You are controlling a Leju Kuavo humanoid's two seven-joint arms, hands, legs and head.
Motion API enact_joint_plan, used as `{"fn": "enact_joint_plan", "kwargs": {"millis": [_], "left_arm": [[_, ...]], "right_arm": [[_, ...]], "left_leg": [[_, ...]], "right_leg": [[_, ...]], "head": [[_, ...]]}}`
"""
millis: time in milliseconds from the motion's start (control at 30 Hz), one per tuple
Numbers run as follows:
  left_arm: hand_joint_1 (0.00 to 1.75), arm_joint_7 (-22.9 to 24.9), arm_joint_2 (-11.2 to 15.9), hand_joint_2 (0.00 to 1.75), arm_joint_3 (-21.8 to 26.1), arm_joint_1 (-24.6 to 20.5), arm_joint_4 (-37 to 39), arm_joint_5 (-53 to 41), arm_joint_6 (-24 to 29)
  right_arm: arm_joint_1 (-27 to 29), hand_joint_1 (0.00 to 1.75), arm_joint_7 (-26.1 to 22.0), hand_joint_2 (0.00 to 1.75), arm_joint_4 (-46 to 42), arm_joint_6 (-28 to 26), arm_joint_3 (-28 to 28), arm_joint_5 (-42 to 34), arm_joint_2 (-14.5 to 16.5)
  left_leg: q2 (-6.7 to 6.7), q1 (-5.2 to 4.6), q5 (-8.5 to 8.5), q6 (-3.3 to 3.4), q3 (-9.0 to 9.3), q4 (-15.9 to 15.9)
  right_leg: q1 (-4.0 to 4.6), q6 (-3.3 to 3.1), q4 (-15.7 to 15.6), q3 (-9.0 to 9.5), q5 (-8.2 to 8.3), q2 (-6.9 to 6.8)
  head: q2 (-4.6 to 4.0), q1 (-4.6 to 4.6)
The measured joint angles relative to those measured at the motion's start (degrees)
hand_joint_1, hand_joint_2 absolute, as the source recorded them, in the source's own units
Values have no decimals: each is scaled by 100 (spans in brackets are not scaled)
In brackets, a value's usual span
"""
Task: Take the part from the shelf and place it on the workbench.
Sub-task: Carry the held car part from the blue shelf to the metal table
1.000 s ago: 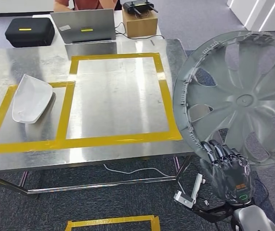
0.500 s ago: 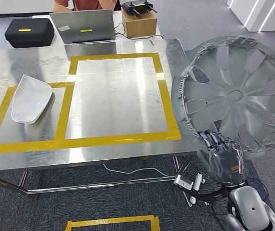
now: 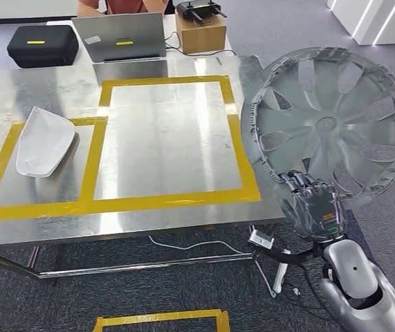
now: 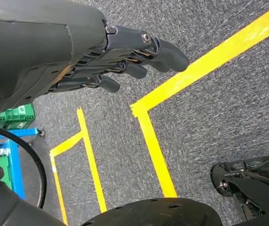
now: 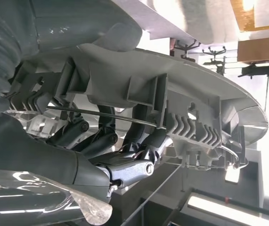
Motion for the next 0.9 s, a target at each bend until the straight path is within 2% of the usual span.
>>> {"fn": "enact_joint_plan", "kwargs": {"millis": [300, 600, 900], "left_arm": [[0, 34, 8, 175, -1, -2, 0, -9, -18], [0, 107, 60, 175, -21, -36, 0, -184, -169], [0, 202, 92, 175, -99, -83, 0, -379, -206]], "right_arm": [[-191, 175, -90, 175, 203, 62, 40, -42, 0], [-1320, 175, -818, 175, 932, 291, 561, -595, 0], [-1925, 175, -1303, 175, 1231, 327, 1244, -1025, 3]], "left_leg": [[2, 1, 0, 0, -5, 0], [13, 2, 7, -4, -2, 0], [7, 4, 9, -6, -3, 0]], "right_leg": [[0, 0, 2, -1, 0, 4], [1, -1, 4, -5, 6, 8], [2, -3, 10, -10, 5, 4]], "head": [[-1, -1], [-2, -1], [-1, -1]]}}
